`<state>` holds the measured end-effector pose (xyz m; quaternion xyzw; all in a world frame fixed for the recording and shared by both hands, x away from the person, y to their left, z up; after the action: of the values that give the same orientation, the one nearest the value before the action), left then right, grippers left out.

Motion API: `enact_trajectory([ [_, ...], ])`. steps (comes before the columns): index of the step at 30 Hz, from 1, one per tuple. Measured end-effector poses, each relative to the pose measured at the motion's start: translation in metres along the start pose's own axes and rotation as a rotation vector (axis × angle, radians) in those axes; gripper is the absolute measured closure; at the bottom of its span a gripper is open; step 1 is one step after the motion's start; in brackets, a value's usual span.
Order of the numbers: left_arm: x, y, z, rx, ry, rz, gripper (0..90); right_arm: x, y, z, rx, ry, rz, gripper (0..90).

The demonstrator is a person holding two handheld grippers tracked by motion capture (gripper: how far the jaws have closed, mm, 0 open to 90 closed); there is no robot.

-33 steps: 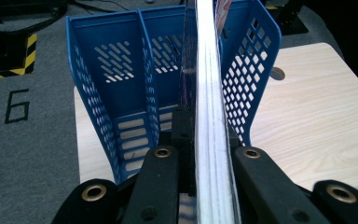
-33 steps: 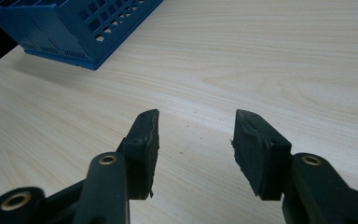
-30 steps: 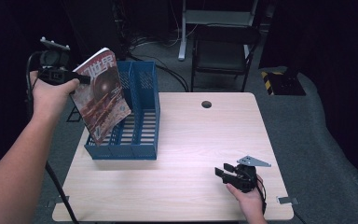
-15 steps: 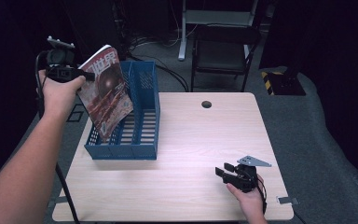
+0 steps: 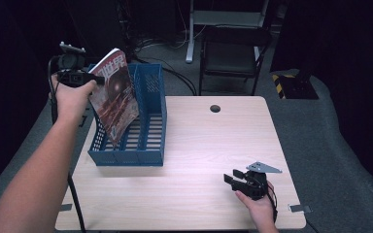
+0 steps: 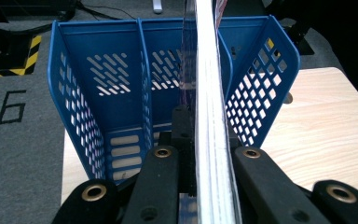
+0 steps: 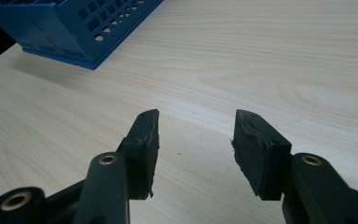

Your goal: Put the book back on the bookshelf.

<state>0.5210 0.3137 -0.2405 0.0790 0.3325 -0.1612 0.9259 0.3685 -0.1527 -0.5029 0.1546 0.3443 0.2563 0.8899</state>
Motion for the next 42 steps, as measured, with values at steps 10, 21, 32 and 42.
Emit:
enact_trajectory([
  [10, 0.013, -0.002, -0.003, 0.008, -0.010, 0.019, 83.9, -0.002, -0.003, 0.001, 0.020, -0.007, 0.008, 50.2],
  [21, 0.025, -0.002, -0.007, -0.010, -0.010, 0.038, 83.9, -0.001, -0.002, 0.001, 0.004, -0.003, -0.003, 50.2],
  [32, 0.039, -0.005, -0.016, -0.008, -0.010, 0.039, 83.9, 0.000, -0.003, 0.001, 0.005, -0.004, 0.002, 50.3],
  [42, 0.049, -0.005, -0.026, -0.009, 0.001, 0.049, 84.0, 0.000, -0.003, 0.001, 0.002, -0.003, 0.002, 50.2],
])
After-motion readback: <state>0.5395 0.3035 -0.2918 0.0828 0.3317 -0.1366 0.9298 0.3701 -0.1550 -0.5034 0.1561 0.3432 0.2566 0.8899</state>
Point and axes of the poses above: each handheld gripper's, and its own axes: x roughly forward along the jaws, z roughly out of its top, y roughly to its left, the point moved 4 cm from there along x, roughly forward along the jaws, and after that the axes turned 13 degrees about x, right-handed, at the moved point
